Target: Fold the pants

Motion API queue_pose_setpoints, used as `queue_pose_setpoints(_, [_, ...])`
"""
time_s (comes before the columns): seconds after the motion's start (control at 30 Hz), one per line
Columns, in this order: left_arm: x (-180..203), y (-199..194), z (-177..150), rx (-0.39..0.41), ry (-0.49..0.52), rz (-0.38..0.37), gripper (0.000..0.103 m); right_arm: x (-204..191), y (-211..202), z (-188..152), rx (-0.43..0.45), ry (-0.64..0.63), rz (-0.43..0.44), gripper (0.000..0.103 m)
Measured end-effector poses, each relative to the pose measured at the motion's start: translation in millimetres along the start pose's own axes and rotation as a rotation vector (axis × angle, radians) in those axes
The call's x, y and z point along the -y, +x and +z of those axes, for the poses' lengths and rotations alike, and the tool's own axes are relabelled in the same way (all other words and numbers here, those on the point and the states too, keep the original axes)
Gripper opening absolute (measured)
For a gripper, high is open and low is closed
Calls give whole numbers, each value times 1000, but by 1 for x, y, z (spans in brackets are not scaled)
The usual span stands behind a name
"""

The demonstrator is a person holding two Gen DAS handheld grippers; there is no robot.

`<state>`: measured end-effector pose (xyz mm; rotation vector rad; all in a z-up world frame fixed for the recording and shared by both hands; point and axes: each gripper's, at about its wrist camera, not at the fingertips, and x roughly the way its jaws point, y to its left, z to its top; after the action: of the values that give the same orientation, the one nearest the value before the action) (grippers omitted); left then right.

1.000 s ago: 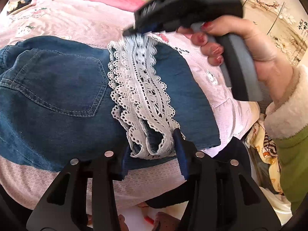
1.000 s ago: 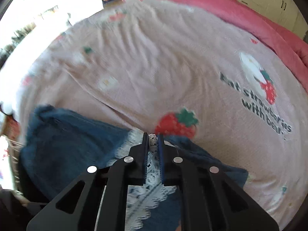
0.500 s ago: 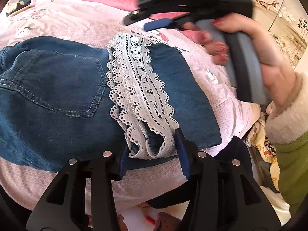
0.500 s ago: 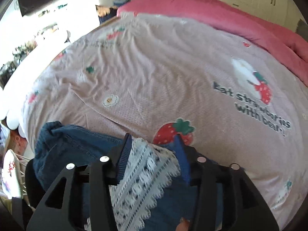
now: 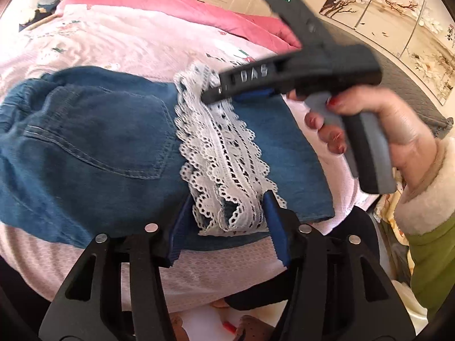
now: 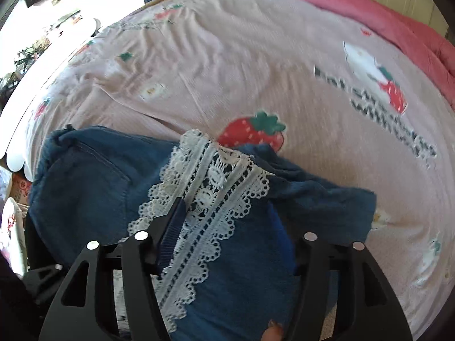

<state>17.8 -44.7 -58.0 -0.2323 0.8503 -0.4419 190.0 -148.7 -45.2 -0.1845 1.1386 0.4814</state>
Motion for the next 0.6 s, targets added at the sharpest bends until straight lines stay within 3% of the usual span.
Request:
queue_pose_setpoints(0.4, [-2, -19, 5, 34, 24, 77, 53, 4, 4, -2, 3, 40, 19, 63])
queue_pose_setpoints(0.6, [-4, -31, 7, 58, 28, 121, 56, 3, -11, -3, 34, 53, 26, 71])
